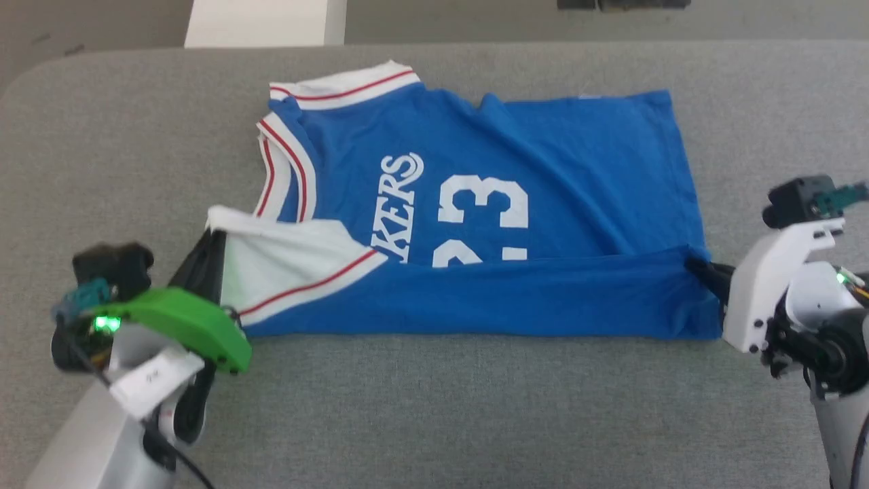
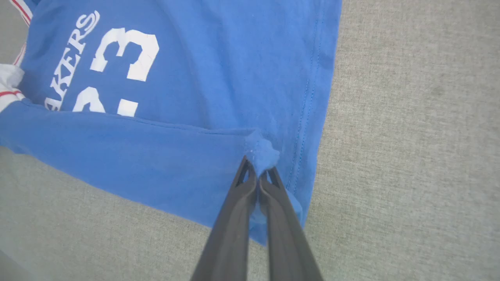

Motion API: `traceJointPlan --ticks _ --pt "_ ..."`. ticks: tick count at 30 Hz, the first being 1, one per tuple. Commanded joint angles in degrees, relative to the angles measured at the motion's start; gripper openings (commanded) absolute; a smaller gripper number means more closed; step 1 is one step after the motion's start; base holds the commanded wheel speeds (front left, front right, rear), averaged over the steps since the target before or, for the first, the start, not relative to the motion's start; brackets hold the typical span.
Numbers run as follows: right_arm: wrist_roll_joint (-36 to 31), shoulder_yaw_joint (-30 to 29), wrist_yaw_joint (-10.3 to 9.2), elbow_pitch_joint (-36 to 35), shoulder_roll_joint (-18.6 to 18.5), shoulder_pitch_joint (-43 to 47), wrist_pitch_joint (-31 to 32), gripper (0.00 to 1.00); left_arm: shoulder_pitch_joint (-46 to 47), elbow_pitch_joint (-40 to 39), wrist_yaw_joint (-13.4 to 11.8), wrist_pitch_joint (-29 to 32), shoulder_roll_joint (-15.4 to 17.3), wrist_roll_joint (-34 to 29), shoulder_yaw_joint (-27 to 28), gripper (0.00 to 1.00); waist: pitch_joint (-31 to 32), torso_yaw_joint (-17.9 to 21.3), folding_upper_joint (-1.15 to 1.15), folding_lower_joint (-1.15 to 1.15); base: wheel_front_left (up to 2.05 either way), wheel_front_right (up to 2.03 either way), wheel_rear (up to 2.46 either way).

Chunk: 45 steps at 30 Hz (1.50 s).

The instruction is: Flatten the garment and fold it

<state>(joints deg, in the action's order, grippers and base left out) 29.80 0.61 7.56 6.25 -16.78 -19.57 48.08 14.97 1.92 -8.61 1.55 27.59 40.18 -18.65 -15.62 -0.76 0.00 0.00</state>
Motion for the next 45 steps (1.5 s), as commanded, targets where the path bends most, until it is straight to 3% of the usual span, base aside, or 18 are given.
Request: traceJointPlan --ticks 1,11,20,21,27,31,45 --pt "-0.9 0.4 -0.08 0.6 0.4 -1.7 0.4 0.0 2.5 1.1 0.6 0.2 0.3 -1.1 -0.3 0.0 -2.1 -0.2 0.0 0.0 0.0 0.0 0.0" --pt "-5.3 0.8 -0.08 5.9 1.7 -6.9 4.4 0.0 11.5 11.6 4.1 1.5 -2.0 -1.7 -3.3 0.0 -6.3 -0.5 0.0 0.0 0.0 0.0 0.0" --pt "-6.7 0.5 -0.08 7.6 2.9 -7.1 7.4 0.0 14.4 20.2 5.3 4.0 -4.0 -0.4 -4.9 0.0 -6.5 -0.4 0.0 0.0 0.0 0.0 0.0" --pt "-6.6 0.4 -0.08 7.6 3.1 -6.9 7.3 1.0 14.8 21.3 5.3 4.3 -4.4 -0.1 -4.9 0.98 -6.1 -0.5 0.0 0.0 0.0 0.0 0.0" --pt "-5.5 -1.2 -0.08 6.9 3.6 -6.7 4.5 1.0 15.4 22.4 4.9 3.4 -4.6 0.8 -3.9 1.0 -4.0 -0.5 0.0 0.0 0.0 0.0 0.0" --pt "-3.9 -3.3 -0.08 5.6 4.7 -6.5 -0.7 1.0 15.0 21.4 4.6 0.8 -4.4 1.6 -2.2 1.0 -1.6 -0.4 0.0 0.0 0.0 0.0 0.0" --pt "-3.0 -5.9 -0.08 0.8 5.1 2.5 -29.3 1.0 1.9 13.0 3.3 -15.2 -3.3 0.2 3.2 1.0 7.9 0.7 0.0 0.0 0.0 0.0 0.0"
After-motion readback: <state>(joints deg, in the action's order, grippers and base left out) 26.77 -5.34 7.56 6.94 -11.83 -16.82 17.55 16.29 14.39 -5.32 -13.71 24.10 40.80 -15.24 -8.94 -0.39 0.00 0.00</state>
